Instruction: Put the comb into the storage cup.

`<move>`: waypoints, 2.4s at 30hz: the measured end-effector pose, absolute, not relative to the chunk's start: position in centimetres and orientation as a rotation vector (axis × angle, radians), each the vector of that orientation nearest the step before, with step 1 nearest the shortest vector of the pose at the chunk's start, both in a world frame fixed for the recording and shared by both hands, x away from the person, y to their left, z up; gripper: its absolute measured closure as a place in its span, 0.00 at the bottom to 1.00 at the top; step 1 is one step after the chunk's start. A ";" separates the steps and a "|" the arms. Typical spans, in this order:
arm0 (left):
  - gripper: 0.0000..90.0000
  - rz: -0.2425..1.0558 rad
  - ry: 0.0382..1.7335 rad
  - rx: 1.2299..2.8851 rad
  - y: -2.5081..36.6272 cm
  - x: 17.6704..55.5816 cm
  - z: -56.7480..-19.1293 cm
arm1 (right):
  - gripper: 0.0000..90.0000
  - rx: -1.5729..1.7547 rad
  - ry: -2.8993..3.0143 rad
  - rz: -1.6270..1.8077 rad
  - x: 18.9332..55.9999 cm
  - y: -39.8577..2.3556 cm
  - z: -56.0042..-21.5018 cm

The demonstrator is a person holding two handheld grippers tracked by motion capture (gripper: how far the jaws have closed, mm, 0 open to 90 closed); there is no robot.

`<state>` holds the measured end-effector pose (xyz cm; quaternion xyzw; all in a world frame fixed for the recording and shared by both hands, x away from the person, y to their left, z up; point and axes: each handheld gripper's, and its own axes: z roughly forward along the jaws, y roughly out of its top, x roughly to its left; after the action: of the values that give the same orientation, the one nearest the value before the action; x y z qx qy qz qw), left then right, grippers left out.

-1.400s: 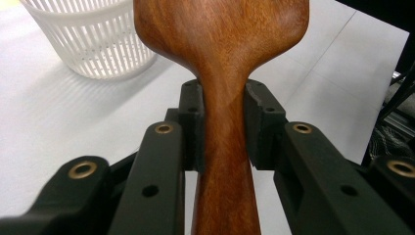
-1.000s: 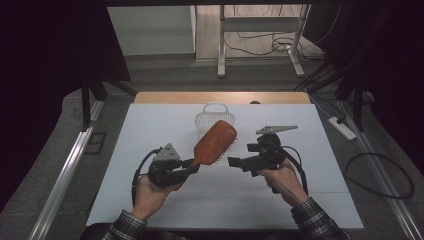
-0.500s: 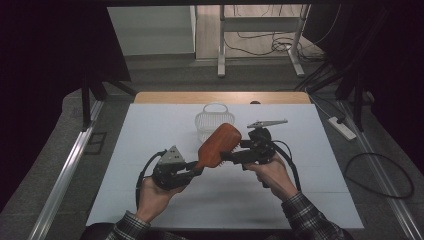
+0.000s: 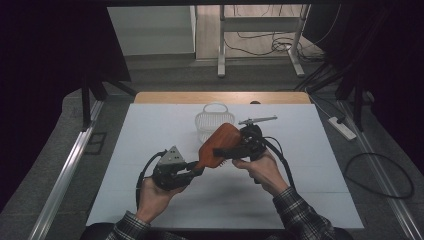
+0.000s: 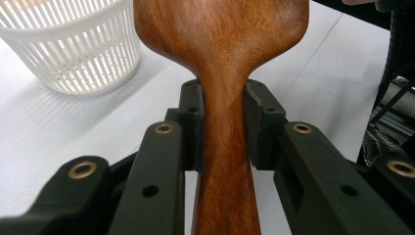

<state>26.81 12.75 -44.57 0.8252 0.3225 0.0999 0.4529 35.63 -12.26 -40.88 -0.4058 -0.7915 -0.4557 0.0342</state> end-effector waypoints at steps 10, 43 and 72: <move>0.80 0.253 0.794 2.036 12.7 26.8 -44.6 | 0.14 -1.245 -2.360 -1.439 35.9 -12.2 -41.0; 0.77 0.241 0.787 2.106 11.9 27.2 -45.5 | 0.65 -1.225 -2.046 -1.489 35.6 -13.2 -40.7; 0.07 0.202 0.925 2.086 16.6 27.2 -45.9 | 0.64 -1.252 -2.117 -1.607 36.1 -14.7 -38.4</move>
<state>27.22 16.59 -45.91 0.8294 0.3677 0.0804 0.4128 36.12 -14.71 -38.43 -0.4238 -0.7169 -0.5441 0.1015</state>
